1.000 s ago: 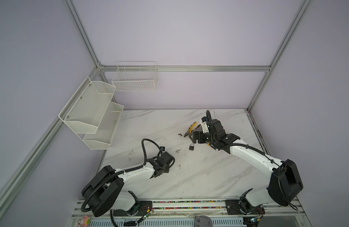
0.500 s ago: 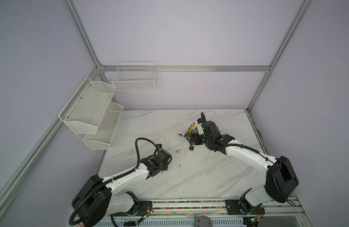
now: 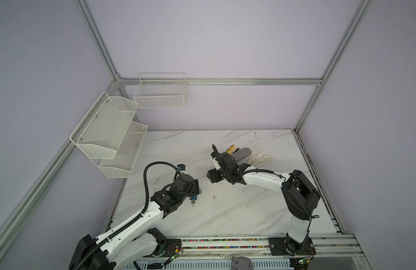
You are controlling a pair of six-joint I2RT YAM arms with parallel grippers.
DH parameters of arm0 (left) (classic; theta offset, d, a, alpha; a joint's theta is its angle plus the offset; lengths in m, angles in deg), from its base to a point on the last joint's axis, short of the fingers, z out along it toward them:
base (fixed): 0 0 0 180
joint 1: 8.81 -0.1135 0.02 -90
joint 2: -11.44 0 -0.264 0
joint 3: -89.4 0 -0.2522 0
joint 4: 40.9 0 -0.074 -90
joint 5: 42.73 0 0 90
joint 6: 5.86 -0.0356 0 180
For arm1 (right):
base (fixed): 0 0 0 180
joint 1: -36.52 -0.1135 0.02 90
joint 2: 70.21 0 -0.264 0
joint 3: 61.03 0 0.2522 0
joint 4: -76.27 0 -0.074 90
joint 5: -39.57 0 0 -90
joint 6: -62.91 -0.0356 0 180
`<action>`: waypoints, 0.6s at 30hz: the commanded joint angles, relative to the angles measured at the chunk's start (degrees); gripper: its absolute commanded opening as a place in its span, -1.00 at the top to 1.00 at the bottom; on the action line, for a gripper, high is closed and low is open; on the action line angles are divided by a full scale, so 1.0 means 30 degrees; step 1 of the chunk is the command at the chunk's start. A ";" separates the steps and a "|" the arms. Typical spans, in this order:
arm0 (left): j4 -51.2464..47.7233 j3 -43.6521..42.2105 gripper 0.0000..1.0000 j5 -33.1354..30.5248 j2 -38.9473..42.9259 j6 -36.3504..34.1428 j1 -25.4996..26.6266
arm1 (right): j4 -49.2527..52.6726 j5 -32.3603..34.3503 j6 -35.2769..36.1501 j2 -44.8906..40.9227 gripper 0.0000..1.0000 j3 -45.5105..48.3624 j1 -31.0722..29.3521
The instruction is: Unlock with the key
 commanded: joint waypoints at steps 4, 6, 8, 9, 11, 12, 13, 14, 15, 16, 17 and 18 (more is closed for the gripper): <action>0.0576 0.0907 -0.89 0.0030 0.0750 0.0767 -0.0290 | -0.0418 -0.0517 0.1247 0.1532 -0.35 -0.1044 -0.0027; 0.0508 0.0770 -0.99 -0.0294 0.1012 0.1071 -0.0313 | -0.0554 -0.0576 0.1292 0.1865 -0.35 -0.1170 -0.0093; 0.0540 0.0549 -1.00 -0.0498 0.1414 0.1416 -0.0360 | -0.0626 -0.0653 0.1381 0.2197 -0.34 -0.1295 -0.0162; 0.0557 0.0426 -1.00 -0.0589 0.1605 0.1518 -0.0388 | -0.0697 -0.0672 0.1410 0.2360 -0.34 -0.1370 -0.0187; 0.0573 0.0193 -1.00 -0.0852 0.2014 0.1783 -0.0407 | -0.0788 -0.0708 0.1470 0.2726 -0.34 -0.1488 -0.0211; 0.0615 0.0093 -1.00 -0.0877 0.2148 0.1879 -0.0422 | -0.0790 -0.0769 0.1498 0.2906 -0.33 -0.1601 -0.0196; 0.0654 0.0011 -1.00 -0.0928 0.2265 0.1960 -0.0412 | -0.0767 -0.0887 0.1524 0.3056 -0.32 -0.1721 -0.0209; 0.0610 -0.0025 -0.99 -0.0980 0.2351 0.2020 -0.0485 | -0.0767 -0.1038 0.1542 0.3191 -0.29 -0.1784 -0.0265; 0.0600 -0.0058 -1.00 -0.0997 0.2442 0.2035 -0.0471 | -0.0763 -0.1121 0.1584 0.3265 -0.26 -0.1837 -0.0302; 0.0588 -0.0071 -1.00 -0.1046 0.2489 0.2044 -0.0497 | -0.0788 -0.1163 0.1617 0.3324 -0.23 -0.1818 -0.0369; 0.0573 -0.0086 -0.99 -0.1070 0.2472 0.2046 -0.0513 | -0.0785 -0.1191 0.1627 0.3399 -0.21 -0.1808 -0.0403; 0.0575 -0.0085 -1.00 -0.1071 0.2487 0.2036 -0.0523 | -0.0765 -0.1250 0.1643 0.3472 -0.20 -0.1808 -0.0445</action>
